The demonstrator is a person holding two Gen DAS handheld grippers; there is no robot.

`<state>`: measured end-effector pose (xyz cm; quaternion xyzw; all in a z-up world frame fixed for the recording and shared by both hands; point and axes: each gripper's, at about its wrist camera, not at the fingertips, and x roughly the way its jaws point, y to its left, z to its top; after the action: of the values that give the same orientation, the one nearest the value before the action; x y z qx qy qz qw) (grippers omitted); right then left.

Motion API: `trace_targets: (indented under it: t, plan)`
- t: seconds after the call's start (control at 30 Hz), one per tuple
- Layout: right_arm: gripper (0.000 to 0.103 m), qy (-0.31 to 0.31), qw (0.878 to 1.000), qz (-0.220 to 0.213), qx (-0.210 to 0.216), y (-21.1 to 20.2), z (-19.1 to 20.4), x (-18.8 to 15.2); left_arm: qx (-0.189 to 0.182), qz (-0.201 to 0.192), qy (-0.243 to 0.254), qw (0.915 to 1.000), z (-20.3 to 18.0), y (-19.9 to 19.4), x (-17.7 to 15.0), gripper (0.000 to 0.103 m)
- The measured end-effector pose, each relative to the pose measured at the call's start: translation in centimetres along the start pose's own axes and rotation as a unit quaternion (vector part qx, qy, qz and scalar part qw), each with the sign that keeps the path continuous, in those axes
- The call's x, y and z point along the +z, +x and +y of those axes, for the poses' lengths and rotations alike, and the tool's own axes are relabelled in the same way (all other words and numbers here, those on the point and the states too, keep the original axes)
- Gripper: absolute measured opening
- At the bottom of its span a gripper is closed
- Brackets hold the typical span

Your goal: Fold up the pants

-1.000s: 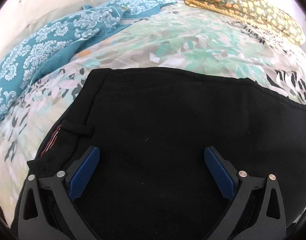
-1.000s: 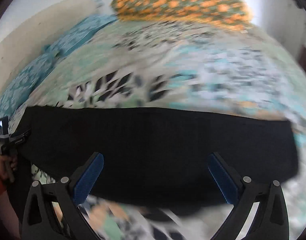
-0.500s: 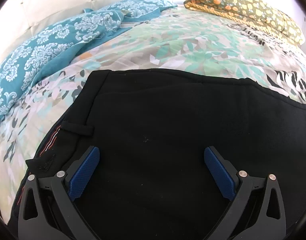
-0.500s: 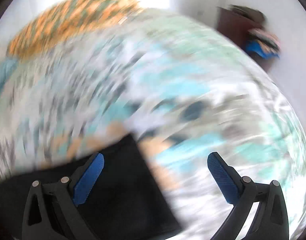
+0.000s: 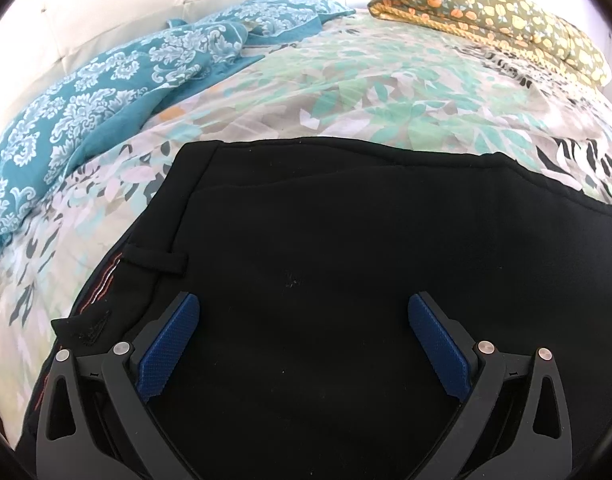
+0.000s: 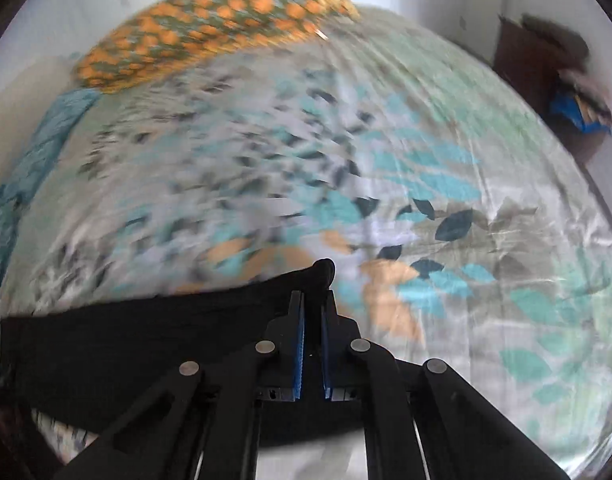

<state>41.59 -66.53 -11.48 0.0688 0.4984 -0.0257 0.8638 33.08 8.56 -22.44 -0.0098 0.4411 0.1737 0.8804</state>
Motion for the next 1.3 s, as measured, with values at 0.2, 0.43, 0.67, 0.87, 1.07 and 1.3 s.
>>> trace_targets:
  t: [0.2, 0.43, 0.67, 0.87, 1.07, 1.3]
  plan:
    - [0.005, -0.062, 0.997, -0.042, 0.002, -15.7, 5.3, -15.5, 0.004, 0.002, 0.003, 1.0000, 0.0, -0.1, 0.1, 0.102]
    - [0.044, 0.086, 0.980, 0.024, -0.179, -22.2, -0.5, -31.0, 0.026, 0.032, 0.008, 0.9991, -0.4, -0.4, 1.0, 0.103]
    - [0.090, 0.128, 0.975, -0.107, -0.148, -27.0, 3.7, -30.1, -0.073, 0.061, -0.011, 0.9954, 1.1, -7.9, -0.3, 0.102]
    - [0.090, 0.119, 0.989, -0.083, -0.022, -20.4, 14.2, -28.7, -0.112, 0.071, -0.011, 0.9912, 1.8, -11.7, -7.8, 0.102]
    - [0.090, 0.067, 0.993, -0.057, 0.078, -15.5, 25.8, -30.0, -0.091, 0.056, 0.005, 0.9942, 2.3, -12.3, -10.6, 0.102]
    - [0.090, -0.068, 0.997, -0.010, 0.046, -13.5, 30.0, -34.0, -0.087, 0.055, 0.021, 0.9945, 1.6, -11.2, -10.8, 0.103]
